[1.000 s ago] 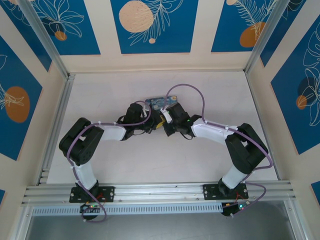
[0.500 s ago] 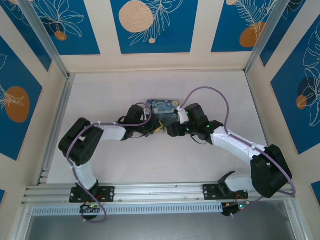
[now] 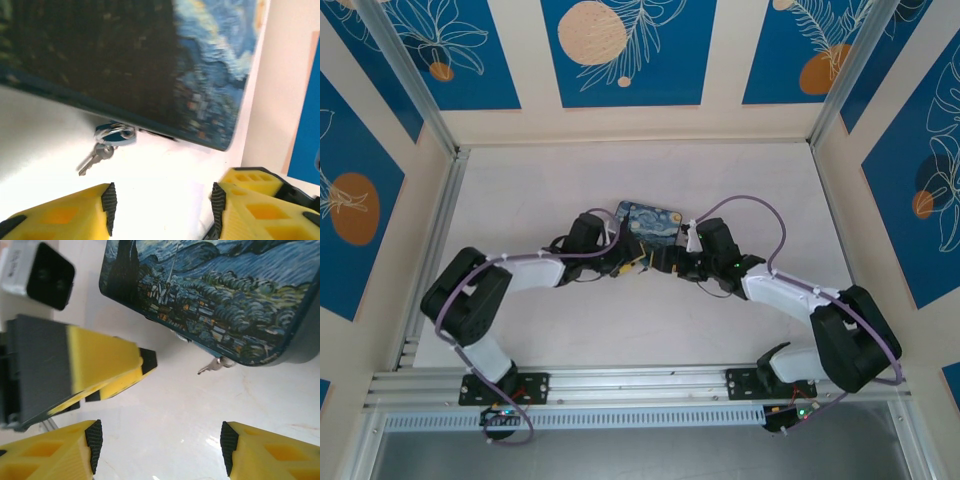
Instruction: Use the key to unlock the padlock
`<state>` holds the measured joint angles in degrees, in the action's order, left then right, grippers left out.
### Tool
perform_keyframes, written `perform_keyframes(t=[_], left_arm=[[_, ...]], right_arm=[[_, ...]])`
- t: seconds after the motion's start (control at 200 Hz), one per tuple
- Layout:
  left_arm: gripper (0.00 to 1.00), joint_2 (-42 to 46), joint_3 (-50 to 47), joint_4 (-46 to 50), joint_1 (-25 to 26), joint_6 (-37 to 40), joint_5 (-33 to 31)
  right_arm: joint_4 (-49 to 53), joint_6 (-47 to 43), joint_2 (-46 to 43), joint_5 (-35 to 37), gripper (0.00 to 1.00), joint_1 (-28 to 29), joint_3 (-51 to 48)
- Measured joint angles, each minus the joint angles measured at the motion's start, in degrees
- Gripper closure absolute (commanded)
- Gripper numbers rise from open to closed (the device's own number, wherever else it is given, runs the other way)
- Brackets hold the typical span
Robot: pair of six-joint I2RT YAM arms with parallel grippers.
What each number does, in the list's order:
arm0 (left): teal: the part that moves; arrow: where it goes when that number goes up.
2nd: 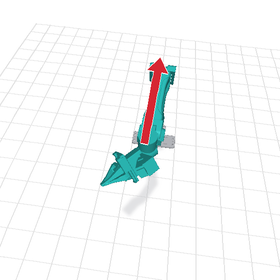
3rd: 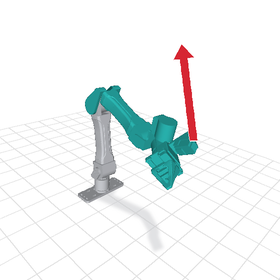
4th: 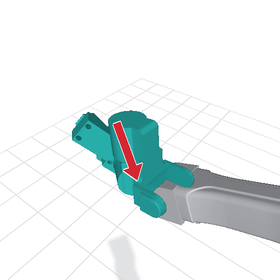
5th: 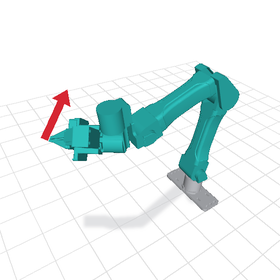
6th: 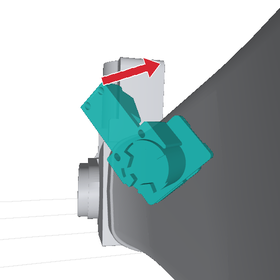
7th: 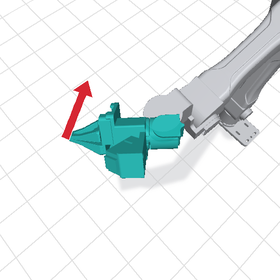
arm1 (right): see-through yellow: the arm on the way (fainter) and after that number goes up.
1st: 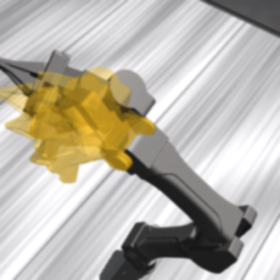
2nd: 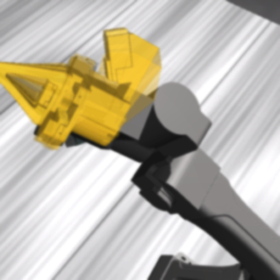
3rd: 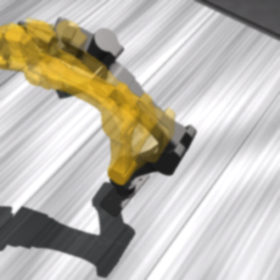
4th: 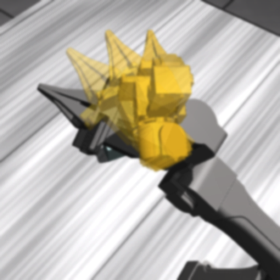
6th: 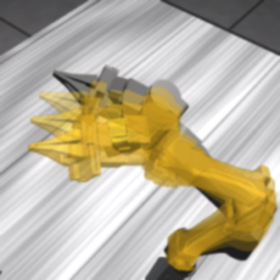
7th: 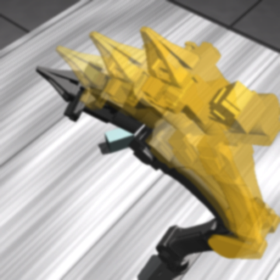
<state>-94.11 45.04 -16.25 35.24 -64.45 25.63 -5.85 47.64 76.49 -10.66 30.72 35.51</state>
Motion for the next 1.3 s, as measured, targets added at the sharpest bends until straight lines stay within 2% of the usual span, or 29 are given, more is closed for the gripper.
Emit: perform_keyframes(t=[0.255,0.5,0.815,1.12,1.3], left_arm=[[0.19,10.95,0.68,9.29,-0.94,5.09,-5.22],[0.07,12.41,4.57,17.62,-2.8,8.76,-8.74],[0.04,11.72,7.61,21.86,-3.89,11.08,-9.73],[0.0,6.4,13.53,25.49,-5.99,14.95,-10.38],[0.0,1.36,17.66,27.5,-7.43,17.33,-10.73]], right_arm=[[-5.33,4.87,5.66,-1.57,0.34,0.0,0.57],[-5.49,5.29,12.79,-2.86,0.35,-1.79,6.45],[-4.79,2.27,19.32,-5.46,0.39,-10.58,16.7],[-7.78,-2.51,17.86,-7.61,0.42,-11.19,8.9],[-9.09,-4.63,19.56,-7.48,0.44,-10.6,8.15]])
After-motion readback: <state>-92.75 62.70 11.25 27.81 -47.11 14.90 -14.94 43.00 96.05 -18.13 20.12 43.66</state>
